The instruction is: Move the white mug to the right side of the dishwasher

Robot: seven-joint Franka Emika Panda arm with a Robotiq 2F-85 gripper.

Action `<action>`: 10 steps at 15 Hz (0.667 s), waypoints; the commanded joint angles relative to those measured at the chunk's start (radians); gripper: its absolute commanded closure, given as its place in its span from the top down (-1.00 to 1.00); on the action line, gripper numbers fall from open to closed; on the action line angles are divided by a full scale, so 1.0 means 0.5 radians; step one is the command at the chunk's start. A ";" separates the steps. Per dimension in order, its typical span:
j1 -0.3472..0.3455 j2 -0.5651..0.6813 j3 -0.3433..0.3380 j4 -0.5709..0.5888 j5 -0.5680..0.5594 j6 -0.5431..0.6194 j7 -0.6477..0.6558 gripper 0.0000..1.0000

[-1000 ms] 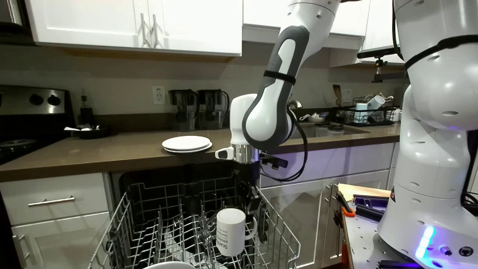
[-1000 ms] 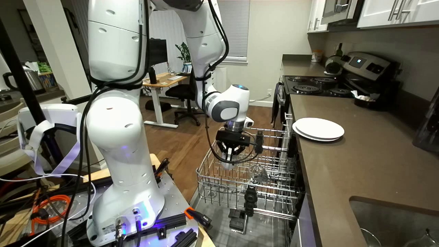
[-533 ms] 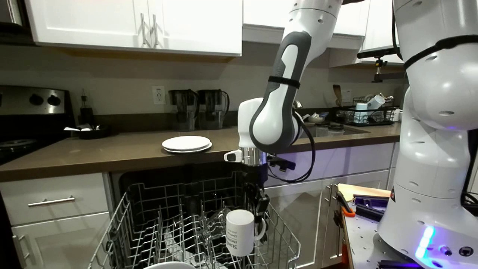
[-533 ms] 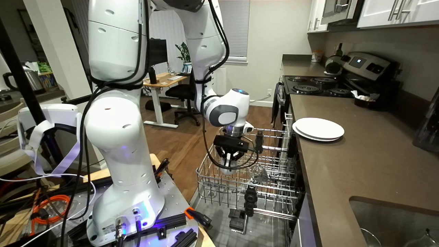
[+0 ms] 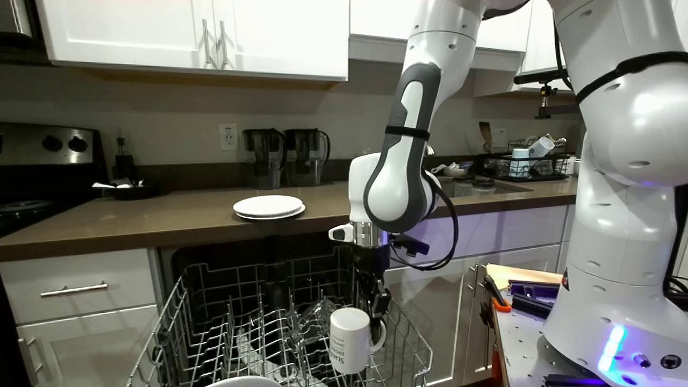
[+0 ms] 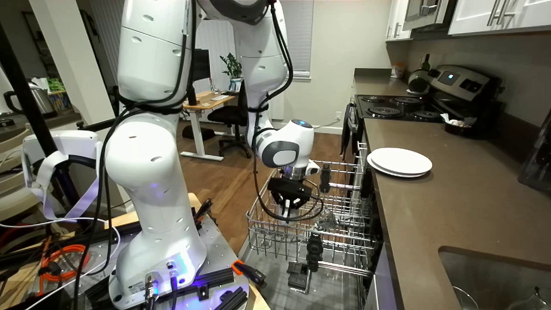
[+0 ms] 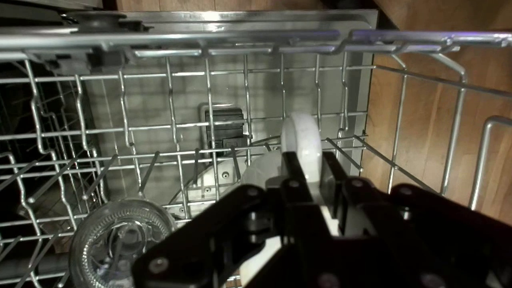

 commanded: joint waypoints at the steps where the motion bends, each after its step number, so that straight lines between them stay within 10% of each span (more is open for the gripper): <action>1: -0.060 0.122 0.031 0.012 -0.059 0.172 0.081 -0.92; 10: -0.035 0.380 -0.076 0.125 -0.402 0.322 0.390 -0.92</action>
